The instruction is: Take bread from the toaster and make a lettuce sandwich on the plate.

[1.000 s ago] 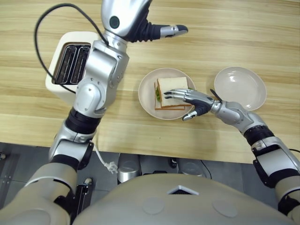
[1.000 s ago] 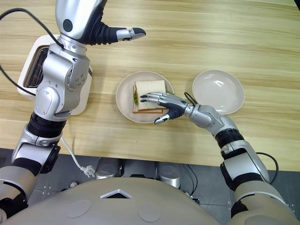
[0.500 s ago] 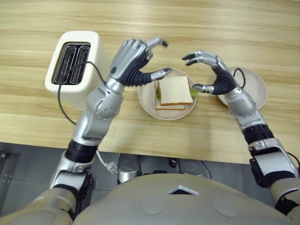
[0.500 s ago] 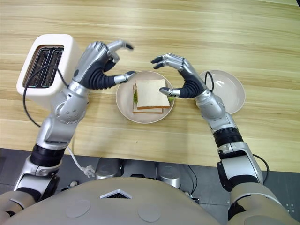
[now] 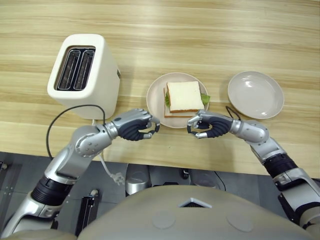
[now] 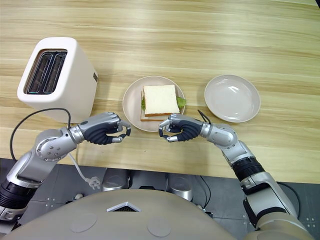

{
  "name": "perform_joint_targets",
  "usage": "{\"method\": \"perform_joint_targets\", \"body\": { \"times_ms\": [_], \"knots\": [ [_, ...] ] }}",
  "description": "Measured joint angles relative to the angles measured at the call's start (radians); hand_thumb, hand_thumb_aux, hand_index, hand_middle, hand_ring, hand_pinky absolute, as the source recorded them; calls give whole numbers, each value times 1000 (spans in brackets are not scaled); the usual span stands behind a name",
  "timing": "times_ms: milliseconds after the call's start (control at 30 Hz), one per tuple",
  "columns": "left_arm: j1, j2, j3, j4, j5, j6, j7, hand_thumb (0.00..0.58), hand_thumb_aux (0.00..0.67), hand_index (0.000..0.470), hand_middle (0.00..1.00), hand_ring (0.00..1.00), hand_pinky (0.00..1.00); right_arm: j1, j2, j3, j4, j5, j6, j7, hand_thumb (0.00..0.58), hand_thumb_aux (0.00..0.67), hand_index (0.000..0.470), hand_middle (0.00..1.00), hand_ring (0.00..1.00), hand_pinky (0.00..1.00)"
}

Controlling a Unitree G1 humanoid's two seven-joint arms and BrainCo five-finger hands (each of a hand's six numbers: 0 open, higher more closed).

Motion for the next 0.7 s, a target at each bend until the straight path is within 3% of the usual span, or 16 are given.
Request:
{"method": "perform_joint_targets", "body": {
  "times_ms": [333,700],
  "knots": [
    [-175,-95,-145,362,263,-69,79,580,670,460,1000,1000,1000,-14,121,14,169,-256,16,-78,580,670,460,1000,1000,1000],
    [-476,-271,-218,807,385,-146,329,580,670,460,1000,1000,1000,-266,190,24,439,-600,96,-483,580,670,460,1000,1000,1000]
  ]
}}
